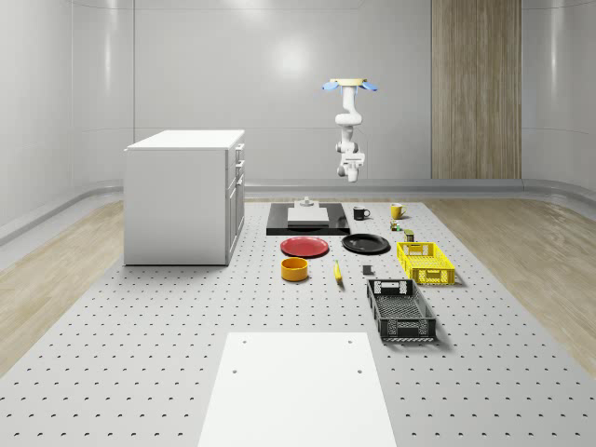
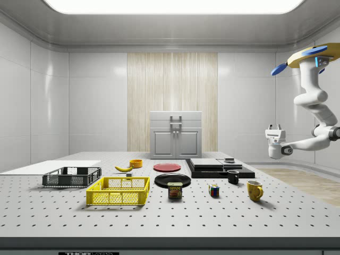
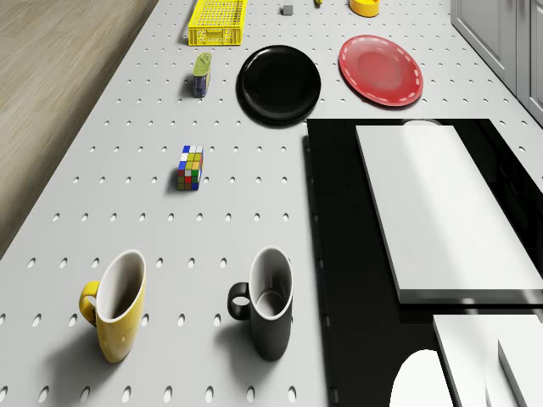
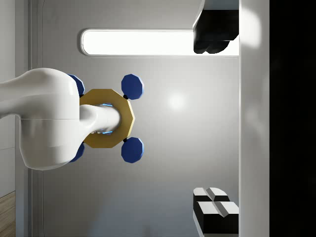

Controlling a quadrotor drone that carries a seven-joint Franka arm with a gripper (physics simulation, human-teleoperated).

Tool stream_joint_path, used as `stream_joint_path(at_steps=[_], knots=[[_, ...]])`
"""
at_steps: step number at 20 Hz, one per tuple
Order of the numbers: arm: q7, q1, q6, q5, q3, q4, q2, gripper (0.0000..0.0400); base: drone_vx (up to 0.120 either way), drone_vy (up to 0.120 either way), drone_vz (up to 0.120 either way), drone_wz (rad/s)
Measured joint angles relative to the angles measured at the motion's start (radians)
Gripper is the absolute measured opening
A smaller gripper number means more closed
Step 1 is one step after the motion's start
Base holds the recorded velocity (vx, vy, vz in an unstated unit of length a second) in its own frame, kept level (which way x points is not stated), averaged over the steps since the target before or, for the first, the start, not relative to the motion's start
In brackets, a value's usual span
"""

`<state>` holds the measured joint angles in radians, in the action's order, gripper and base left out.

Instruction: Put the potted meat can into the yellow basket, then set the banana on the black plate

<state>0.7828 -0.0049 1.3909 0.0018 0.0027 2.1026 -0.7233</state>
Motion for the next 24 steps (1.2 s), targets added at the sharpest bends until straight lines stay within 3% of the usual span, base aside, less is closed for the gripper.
stream_joint_path(at_steps=[5,14,24], knots=[[0.0,-0.001,-0.023,0.0,0.001,-0.043,0.016,0.04,0.0,0.0,0.0,0.0],[-0.001,-0.002,-0.028,0.001,0.001,-0.06,0.02,0.04,0.004,0.089,0.0,0.0],[-0.001,-0.004,-0.023,0.0,0.003,-0.057,0.016,0.04,0.12,0.12,0.0,0.0]])
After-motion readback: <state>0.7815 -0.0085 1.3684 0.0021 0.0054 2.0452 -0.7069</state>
